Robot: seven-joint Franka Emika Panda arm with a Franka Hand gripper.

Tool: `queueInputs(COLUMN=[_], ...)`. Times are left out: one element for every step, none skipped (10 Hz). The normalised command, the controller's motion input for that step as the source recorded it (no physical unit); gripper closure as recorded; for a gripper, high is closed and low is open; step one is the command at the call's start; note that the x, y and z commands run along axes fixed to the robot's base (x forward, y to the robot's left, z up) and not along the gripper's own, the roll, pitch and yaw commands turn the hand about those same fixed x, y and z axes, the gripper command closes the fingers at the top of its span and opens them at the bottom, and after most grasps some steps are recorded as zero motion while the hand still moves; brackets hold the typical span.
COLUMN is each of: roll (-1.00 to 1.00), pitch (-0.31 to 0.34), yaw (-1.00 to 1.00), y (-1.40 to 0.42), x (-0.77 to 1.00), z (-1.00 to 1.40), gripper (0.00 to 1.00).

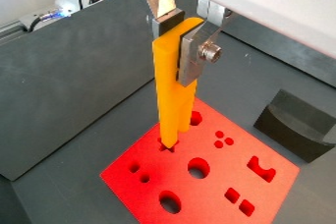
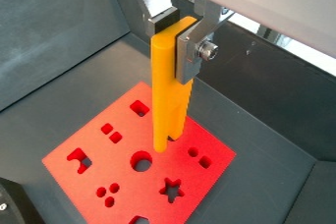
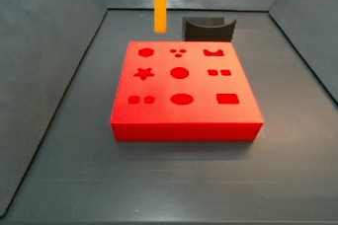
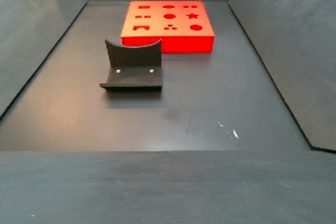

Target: Insert the square-circle object.

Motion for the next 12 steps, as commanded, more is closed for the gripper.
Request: queueInputs(roll=[0.01, -0.01, -0.39, -0.41, -0.42, -0.35, -0.16, 0.00, 0.19, 0.16, 0.16, 0.11], pitch=[0.013, 0.000, -0.124, -0.213, -0.274, -0.184, -0.096, -0.093, -0.070, -0.043, 0.000, 0.041], yaw=[0.00, -0.16, -0.43, -0.56, -0.59, -0.71, -0.76, -0.81, -0.71, -0.77, -0.80, -0.96], y=[-0.07, 0.00, 0.00, -0.06, -0.11, -0.07, -0.17, -0.30, -0.38, -0.36, -0.35, -0.15], x=[0.12, 0.00, 0.00, 0.00, 0.00, -0.04, 0.00, -0.04, 0.00, 0.00, 0.00, -0.04], z=[-0.01, -0.15, -0.23, -0.14, -0.02, -0.10, -0.34, -0.61, -0.77, -0.79, -0.68, -0.50], gripper=[1.00, 1.00, 1.00, 1.00, 1.00, 1.00, 1.00, 1.00, 1.00, 1.00, 1.00, 1.00])
